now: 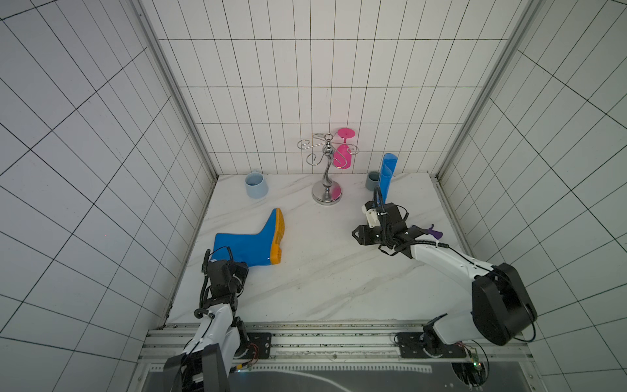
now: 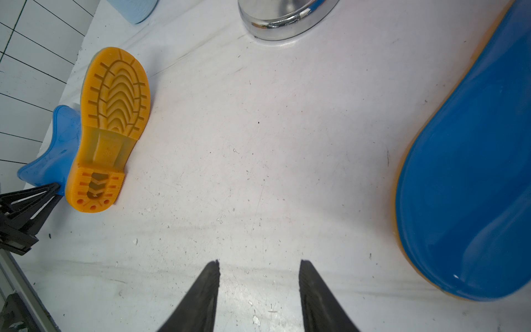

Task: Wipe the rubber boots with a cloth
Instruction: Adjust the rubber boot at the center of the board.

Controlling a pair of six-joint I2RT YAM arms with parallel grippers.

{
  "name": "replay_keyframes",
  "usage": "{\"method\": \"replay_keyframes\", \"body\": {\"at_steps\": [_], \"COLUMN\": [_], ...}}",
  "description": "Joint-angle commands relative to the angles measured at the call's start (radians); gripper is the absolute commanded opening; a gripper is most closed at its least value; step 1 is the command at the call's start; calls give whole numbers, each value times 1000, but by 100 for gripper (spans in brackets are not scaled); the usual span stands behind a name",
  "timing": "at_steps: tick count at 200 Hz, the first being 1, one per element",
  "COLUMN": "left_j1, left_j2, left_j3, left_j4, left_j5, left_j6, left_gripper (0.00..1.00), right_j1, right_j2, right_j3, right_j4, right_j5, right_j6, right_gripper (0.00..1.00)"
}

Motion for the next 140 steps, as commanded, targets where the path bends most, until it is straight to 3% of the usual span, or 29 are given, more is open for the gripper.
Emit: {"method": "replay_keyframes", "body": {"at_steps": [1, 25, 47, 89, 140], "left_j1": [3, -18, -119, -524, -956], "left_j2": [-45, -132, -167, -167, 86], "left_j3": [46, 83, 151, 291, 510], "left_j4": [48, -12, -109, -256, -421], "left_j5": [-23, -17, -75, -362, -575], "left_j6": [35, 126, 227, 396, 581], "left_gripper": [0, 0, 0, 0, 0], "right_j1": [-3, -19, -40, -103, -195], "right_j2": [-21, -58, -106, -210, -332], "right_j3": [-1, -2, 4, 29, 83], "right_j4": [1, -24, -60, -142, -261], "right_j5": [10, 18, 26, 33, 21], "right_j6": [-20, -28, -40, -61, -86], "right_gripper": [47, 47, 47, 47, 47]}}
